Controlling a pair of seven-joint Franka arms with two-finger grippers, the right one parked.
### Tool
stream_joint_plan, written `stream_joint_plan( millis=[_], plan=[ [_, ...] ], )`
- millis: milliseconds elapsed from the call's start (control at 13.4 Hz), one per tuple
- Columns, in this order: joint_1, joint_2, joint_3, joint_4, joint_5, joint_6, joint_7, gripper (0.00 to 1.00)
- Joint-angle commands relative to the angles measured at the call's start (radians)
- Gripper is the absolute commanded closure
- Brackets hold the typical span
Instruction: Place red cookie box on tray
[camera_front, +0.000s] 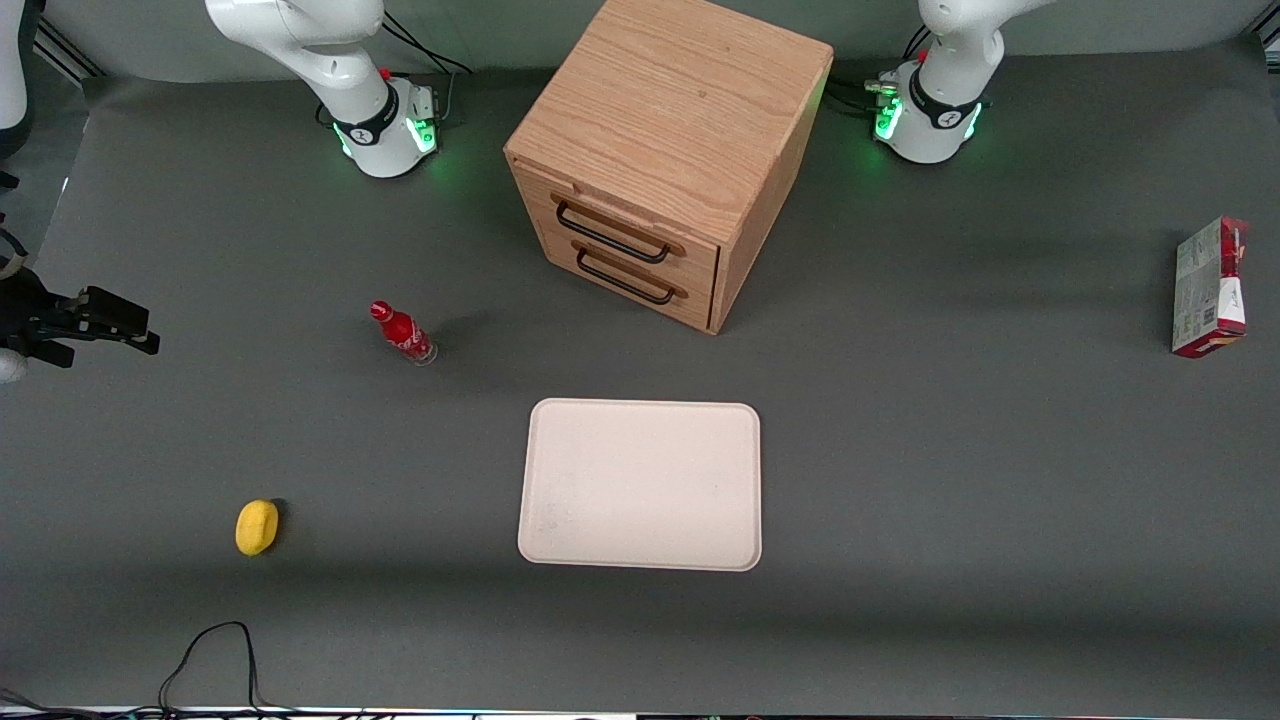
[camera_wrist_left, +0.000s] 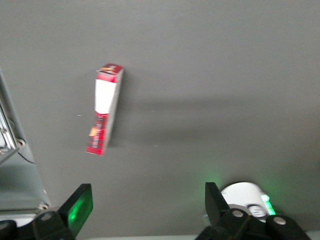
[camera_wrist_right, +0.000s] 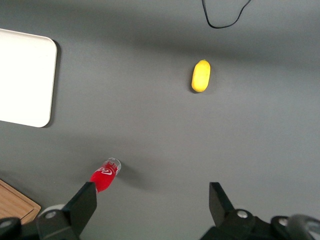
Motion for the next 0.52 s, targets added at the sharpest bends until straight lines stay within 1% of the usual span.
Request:
stream_joint_plan(
  millis=[0,149,299,448],
  plan=[
    [0.157,0.067,-0.017,0.03,0.013,0.076,0.238,0.0],
    [0.222,0.1,-0.017,0.027,0.013,0.136,0.344,0.0],
    [0.249,0.129,-0.017,0.016,0.013,0.165,0.361,0.0],
    [0.26,0.135,-0.017,-0.051,0.015,0.252,0.378,0.0]
  ],
)
